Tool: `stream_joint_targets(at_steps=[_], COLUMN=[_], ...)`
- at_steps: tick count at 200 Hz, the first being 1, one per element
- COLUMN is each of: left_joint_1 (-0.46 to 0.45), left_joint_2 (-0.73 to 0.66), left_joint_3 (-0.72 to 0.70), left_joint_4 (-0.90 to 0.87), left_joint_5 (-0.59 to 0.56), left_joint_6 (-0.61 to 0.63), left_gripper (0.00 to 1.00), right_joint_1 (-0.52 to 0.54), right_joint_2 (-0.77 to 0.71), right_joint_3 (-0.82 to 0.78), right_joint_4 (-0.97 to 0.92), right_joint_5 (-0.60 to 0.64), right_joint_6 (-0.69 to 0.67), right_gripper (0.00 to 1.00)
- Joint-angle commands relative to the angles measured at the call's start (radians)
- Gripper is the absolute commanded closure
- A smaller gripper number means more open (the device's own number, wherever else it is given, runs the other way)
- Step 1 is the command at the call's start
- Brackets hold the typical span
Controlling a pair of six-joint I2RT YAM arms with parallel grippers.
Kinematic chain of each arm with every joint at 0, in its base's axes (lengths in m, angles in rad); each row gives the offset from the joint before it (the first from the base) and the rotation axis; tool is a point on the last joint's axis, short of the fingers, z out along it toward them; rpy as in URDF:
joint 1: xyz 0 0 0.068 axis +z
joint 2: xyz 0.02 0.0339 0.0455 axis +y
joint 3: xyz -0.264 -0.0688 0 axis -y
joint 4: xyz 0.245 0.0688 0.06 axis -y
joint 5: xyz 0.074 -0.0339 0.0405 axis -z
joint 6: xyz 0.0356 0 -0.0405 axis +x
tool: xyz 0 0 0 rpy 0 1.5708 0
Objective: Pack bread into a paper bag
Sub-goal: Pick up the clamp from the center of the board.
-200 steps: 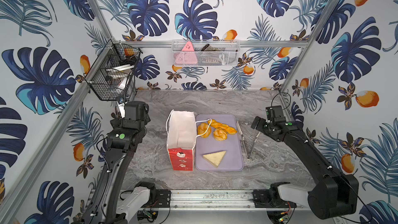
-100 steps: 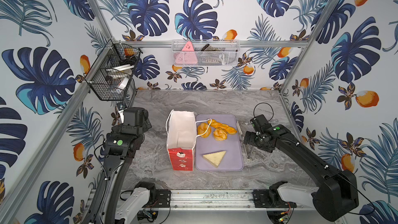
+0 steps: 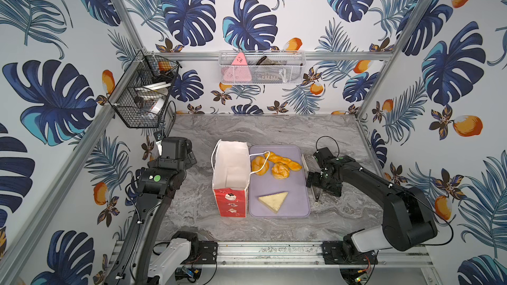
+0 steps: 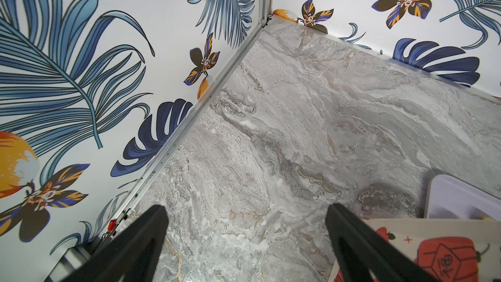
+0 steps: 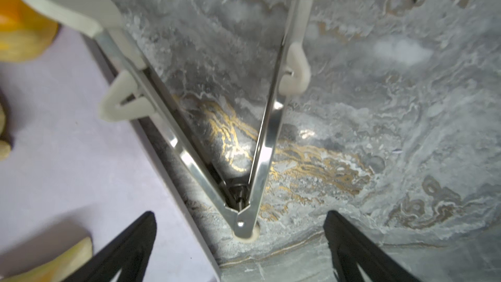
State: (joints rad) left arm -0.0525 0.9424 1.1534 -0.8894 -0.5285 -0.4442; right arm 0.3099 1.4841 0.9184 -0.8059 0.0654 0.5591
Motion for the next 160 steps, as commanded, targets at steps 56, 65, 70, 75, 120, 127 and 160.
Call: stream_joint_targets(at_steps=[56,65,70,75,120,127,160], left_joint_1=[0.002,0.002,0.002,0.002,0.002,0.002,0.002], left_joint_2=[0.012,0.009,0.007,0.006,-0.001,-0.002,-0.008], left_joint_3=[-0.001,-0.002,-0.001,-0.004,-0.012,-0.012,-0.01], left_joint_4=[0.04,0.04,0.04,0.04,0.046,0.046,0.05], left_joint_5=[-0.002,0.001,0.001,0.002,0.019,0.023,0.037], left_joint_6=[0.018,0.018,0.016,0.016,0.013,0.011,0.015], left_gripper=[0.01,0.01,0.01,0.01,0.01,0.01,0.01], right_joint_1=[-0.044,-0.043,-0.043,-0.045,-0.044,-0.046,-0.046], right_joint_2=[0.088,0.077,0.076,0.077,0.129,0.138,0.171], right_joint_3=[0.073,0.066,0.065,0.066,0.051,0.05,0.041], right_joint_4=[0.043,0.05,0.048,0.047,0.052,0.055,0.071], right_joint_5=[-0.053,-0.058,-0.056,-0.053,-0.055,-0.05,-0.019], right_joint_6=[-0.09,-0.092,-0.093,-0.097,-0.115,-0.115,-0.104], right_gripper=[0.0,0.0,0.0,0.0,0.0,0.0,0.0])
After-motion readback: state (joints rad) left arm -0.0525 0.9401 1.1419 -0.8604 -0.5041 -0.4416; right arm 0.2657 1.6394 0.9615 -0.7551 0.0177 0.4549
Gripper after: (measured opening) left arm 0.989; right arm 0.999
